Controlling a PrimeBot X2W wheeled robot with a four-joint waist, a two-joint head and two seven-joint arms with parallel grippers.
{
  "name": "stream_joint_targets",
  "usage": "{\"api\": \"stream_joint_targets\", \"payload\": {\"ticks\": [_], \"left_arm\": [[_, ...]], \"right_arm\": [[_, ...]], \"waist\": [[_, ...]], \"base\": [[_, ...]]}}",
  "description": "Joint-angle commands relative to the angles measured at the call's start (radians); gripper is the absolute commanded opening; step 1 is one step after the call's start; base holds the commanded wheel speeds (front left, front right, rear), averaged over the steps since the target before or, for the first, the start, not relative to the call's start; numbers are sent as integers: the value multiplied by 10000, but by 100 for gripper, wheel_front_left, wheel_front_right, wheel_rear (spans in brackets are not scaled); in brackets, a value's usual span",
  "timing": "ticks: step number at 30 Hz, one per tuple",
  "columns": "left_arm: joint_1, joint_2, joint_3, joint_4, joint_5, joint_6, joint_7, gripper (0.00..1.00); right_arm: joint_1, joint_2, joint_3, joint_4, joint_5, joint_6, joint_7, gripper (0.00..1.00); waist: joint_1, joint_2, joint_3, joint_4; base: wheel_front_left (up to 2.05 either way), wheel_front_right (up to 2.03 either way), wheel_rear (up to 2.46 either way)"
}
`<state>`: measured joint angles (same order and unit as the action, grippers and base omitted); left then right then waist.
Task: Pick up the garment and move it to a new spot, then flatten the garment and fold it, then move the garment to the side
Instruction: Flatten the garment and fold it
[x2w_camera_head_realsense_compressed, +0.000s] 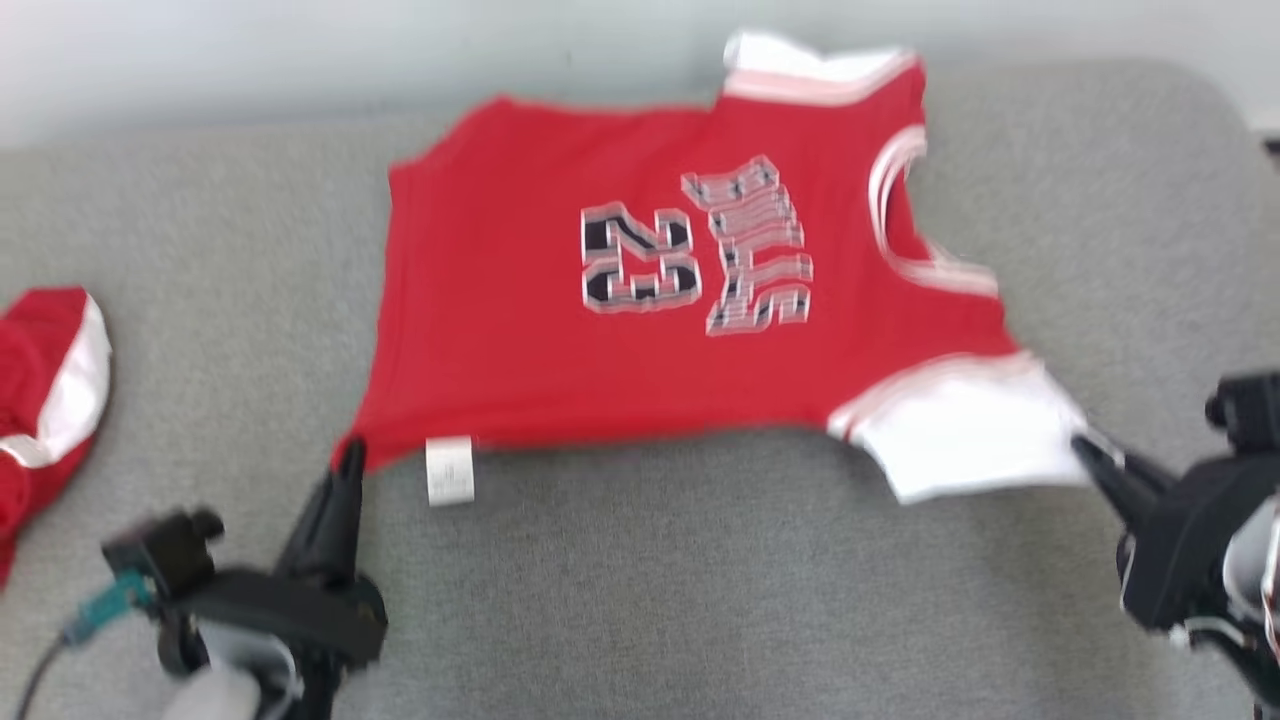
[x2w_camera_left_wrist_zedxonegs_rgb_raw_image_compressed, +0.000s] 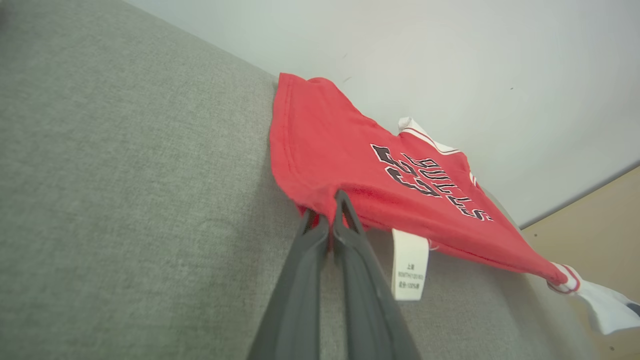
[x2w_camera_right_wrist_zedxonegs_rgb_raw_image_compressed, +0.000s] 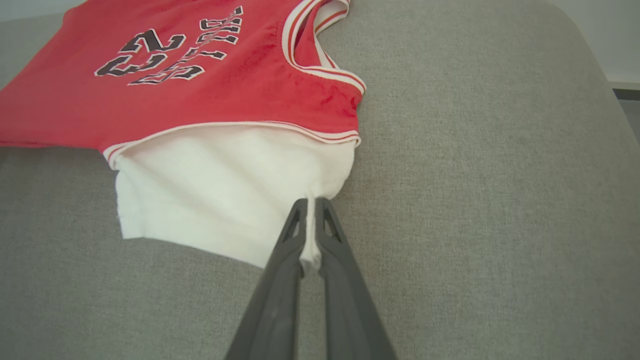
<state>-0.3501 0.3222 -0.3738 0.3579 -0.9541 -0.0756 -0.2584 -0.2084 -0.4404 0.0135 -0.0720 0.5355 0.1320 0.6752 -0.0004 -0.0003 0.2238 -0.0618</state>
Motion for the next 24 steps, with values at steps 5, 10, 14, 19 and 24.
{"api": "stream_joint_targets", "payload": {"ticks": [5, 10, 14, 19, 24], "left_arm": [[1186, -298, 202, -261, -163, 402, -62, 0], [2231, -531, 230, -618, -38, 693, -76, 0], [2833, -584, 279, -814, -32, 865, -72, 0], [3433, -518, 166, -993, -89, 1075, 97, 0], [3954, -396, 4, -1213, -12, 1360, 305, 0]], "right_arm": [[1030, 500, -658, -597, -452, -26, 777, 0], [2041, 1069, -1189, -1146, -896, -26, 1555, 0], [2612, 1305, -1388, -1482, -1149, -26, 2285, 0], [2921, 1537, -1527, -1701, -1459, -26, 2585, 0], [3237, 1688, -1608, -1740, -1614, -26, 2884, 0]], "waist": [[4, 3, -1159, -138], [4, 3, -1516, -93], [4, 3, -1714, -55], [4, 3, -1918, -20], [4, 3, -2041, 14]], "base": [[0, 0, 0], [0, 0, 0], [0, 0, 0], [0, 0, 0], [0, 0, 0]]}}
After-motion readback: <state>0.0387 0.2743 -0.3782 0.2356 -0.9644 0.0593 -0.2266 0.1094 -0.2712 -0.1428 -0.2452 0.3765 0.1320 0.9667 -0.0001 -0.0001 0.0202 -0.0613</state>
